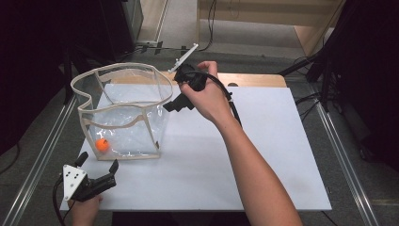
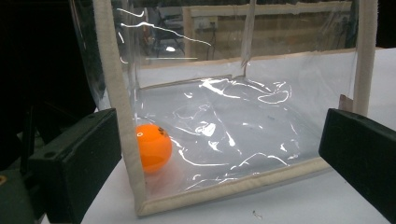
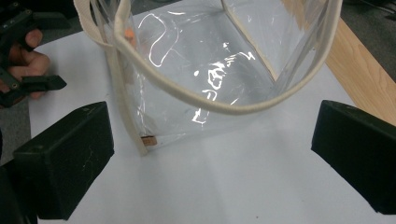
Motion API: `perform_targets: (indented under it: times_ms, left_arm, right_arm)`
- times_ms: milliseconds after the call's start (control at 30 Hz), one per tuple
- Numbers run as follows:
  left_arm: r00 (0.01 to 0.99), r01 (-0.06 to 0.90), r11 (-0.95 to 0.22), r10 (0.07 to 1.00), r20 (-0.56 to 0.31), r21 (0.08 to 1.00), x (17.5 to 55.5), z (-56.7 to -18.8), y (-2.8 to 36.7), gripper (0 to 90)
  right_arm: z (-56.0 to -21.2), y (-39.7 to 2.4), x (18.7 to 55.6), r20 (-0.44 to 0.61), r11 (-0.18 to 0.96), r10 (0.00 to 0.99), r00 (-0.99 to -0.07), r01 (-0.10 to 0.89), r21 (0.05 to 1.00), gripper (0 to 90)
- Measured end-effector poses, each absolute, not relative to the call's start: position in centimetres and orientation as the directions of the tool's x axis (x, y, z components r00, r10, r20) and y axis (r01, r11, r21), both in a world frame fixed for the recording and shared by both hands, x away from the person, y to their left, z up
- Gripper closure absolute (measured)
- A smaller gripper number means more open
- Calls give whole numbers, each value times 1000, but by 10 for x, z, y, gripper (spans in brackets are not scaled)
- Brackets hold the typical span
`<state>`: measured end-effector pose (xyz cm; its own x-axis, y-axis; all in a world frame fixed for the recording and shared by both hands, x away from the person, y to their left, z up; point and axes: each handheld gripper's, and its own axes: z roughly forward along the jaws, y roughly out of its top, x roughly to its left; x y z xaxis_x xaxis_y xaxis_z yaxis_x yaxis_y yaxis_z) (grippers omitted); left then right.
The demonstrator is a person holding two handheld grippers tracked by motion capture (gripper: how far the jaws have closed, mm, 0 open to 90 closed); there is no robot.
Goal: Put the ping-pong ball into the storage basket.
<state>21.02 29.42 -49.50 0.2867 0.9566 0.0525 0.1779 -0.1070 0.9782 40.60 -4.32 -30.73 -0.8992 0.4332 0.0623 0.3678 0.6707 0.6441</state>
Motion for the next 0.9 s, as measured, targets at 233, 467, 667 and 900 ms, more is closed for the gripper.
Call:
perform_targets:
  times_ms: [233,467,667,900]
  left_arm:
    - [287,178,-107,957,52,978,210,-495,294,0]
    - [287,179,-104,957,49,978,210,-495,294,0]
    - [287,179,-106,957,51,978,210,-495,294,0]
    - [289,180,-107,956,52,978,210,-495,295,0]
  right_arm:
    - [-312,-50,397,44,668,440,-897,360,651,0]
    - [-321,-54,388,35,676,445,-895,361,643,0]
    - [-329,-58,383,34,676,452,-891,368,638,0]
    - [-337,-64,379,37,673,454,-890,370,640,0]
